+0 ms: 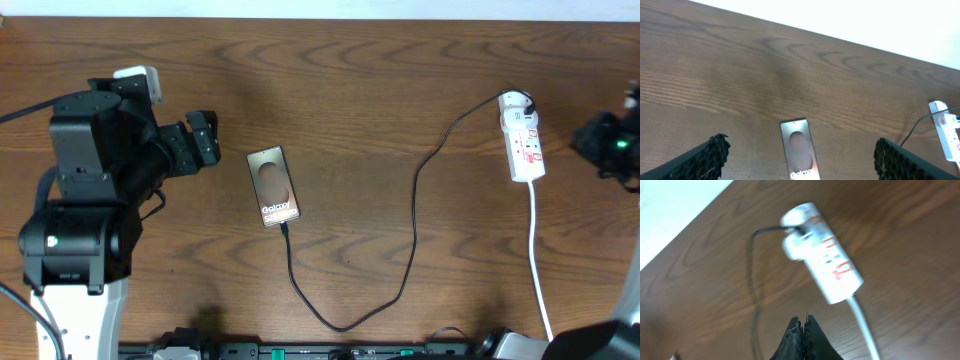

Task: Plug charger to phone and switch on socket
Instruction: 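Move the right gripper to the white power strip's orange switch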

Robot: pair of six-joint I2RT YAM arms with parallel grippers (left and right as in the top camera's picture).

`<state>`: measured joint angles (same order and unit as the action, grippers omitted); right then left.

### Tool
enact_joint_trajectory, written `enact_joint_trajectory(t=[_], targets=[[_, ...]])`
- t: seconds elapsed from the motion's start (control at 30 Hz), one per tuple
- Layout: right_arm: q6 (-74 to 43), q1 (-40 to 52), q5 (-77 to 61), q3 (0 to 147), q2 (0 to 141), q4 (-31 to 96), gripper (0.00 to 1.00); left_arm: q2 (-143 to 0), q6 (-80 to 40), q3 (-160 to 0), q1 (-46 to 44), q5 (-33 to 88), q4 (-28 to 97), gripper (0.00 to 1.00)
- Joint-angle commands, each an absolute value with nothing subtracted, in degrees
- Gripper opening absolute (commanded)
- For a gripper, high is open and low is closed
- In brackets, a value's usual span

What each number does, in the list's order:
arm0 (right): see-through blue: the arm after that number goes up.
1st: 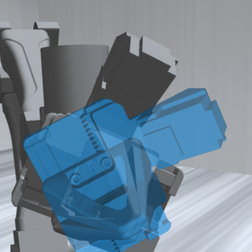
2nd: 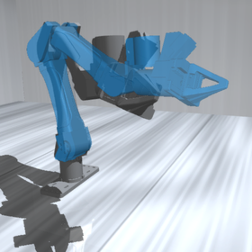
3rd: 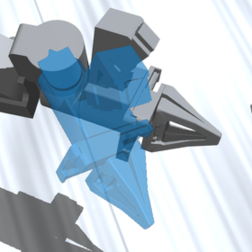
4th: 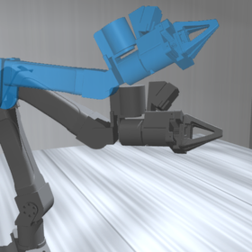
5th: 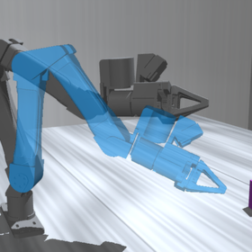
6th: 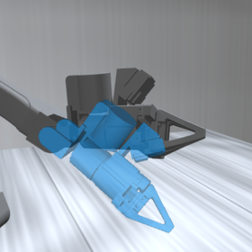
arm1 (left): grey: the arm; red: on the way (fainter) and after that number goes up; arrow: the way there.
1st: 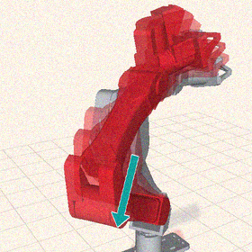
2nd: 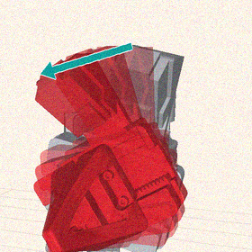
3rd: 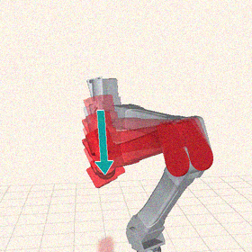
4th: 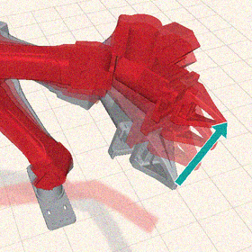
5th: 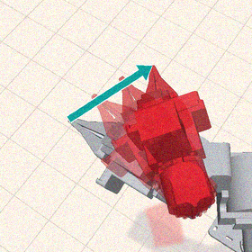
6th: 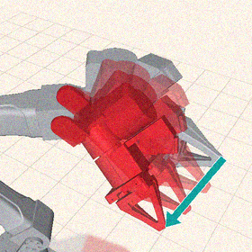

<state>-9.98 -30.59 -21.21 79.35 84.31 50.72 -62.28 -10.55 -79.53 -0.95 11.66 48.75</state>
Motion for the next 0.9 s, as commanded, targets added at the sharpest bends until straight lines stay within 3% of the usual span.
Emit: enact_joint_trajectory(t=[0.0,0.53,0.87], targets=[[-8.01,-34.41,-22.96,79.85,89.45,48.75,0.01,-61.82,-10.59,-79.53,-0.73,11.49,48.88,0.95],[-8.01,-33.30,-28.73,79.85,110.43,32.01,0.01,-62.96,-10.59,-79.46,-0.73,11.49,49.30,0.95],[-4.19,-29.78,-27.83,79.85,116.42,24.49,0.01,-62.96,-10.59,-79.46,-0.73,11.49,49.30,0.96]])
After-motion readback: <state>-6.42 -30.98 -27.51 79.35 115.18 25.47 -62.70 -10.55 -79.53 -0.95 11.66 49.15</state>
